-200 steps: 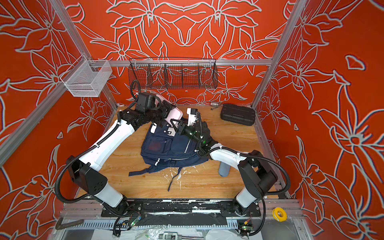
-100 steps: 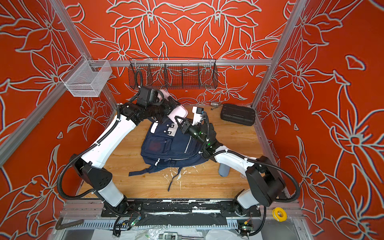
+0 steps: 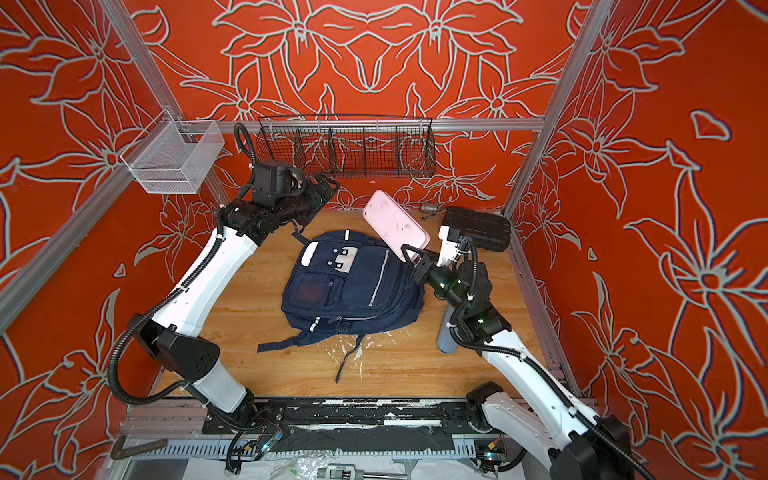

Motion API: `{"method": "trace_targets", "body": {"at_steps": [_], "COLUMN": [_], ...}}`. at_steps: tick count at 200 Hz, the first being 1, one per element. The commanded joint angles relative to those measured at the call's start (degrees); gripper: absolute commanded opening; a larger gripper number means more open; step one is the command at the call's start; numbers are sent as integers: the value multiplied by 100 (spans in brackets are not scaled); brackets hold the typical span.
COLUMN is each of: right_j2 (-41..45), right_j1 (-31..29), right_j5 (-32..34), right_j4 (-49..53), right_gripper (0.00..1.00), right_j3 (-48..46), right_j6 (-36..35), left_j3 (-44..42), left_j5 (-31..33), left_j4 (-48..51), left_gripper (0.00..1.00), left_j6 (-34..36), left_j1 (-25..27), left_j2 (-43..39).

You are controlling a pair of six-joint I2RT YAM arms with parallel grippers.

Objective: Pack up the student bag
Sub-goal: 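Carry the pencil box with the right gripper while left grips the bag top, then lower the pencil box into the open backpack with the right gripper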

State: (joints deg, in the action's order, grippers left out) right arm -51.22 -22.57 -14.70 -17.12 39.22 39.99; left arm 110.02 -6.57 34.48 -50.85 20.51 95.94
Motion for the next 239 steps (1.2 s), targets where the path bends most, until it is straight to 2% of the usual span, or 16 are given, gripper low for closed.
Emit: {"method": "trace_targets", "body": {"at_steps": [1, 8, 24, 50, 75, 96, 115, 167, 215, 239], "right_j2": [403, 503, 626, 641, 502, 507, 565, 640, 680, 735], "right_j1": [256, 359, 620, 1101, 1387, 1488, 1512, 1526, 1527, 1527], "right_j5": [675, 945, 1441, 1440, 1545, 1613, 1549, 1459, 1339, 1262], "right_j4": [1295, 1722, 2529, 3092, 3710, 3925, 3918, 3977, 3961, 3967], "right_gripper": [7, 7, 7, 7, 7, 7, 7, 7, 7, 7], "right_j3": [35, 146, 429, 841, 1307, 1503, 1505, 1424, 1316, 1224], "right_j6": [-453, -551, -719, -955, -1235, -1374, -1371, -1346, -1250, -1180], "left_j3": [162, 308, 636, 684, 722, 866, 1140, 2059, 2034, 2023], "left_j5": [-195, -106, 255, 479, 663, 548, 553, 1377, 1459, 1772], "left_j4": [150, 469, 1350, 2119, 2415, 2572, 2822, 3954, 4127, 4192], "left_gripper": [99, 98, 89, 75, 72, 71, 71, 69, 67, 58], "left_j6": [781, 1168, 1923, 2676, 2981, 3212, 3321, 3132, 2925, 2726], "left_j1": [235, 382, 754, 1388, 1943, 2260, 2491, 2677, 2695, 2694], "left_j2": [249, 366, 707, 1218, 1683, 2100, 2488, 3293, 3543, 3646]}}
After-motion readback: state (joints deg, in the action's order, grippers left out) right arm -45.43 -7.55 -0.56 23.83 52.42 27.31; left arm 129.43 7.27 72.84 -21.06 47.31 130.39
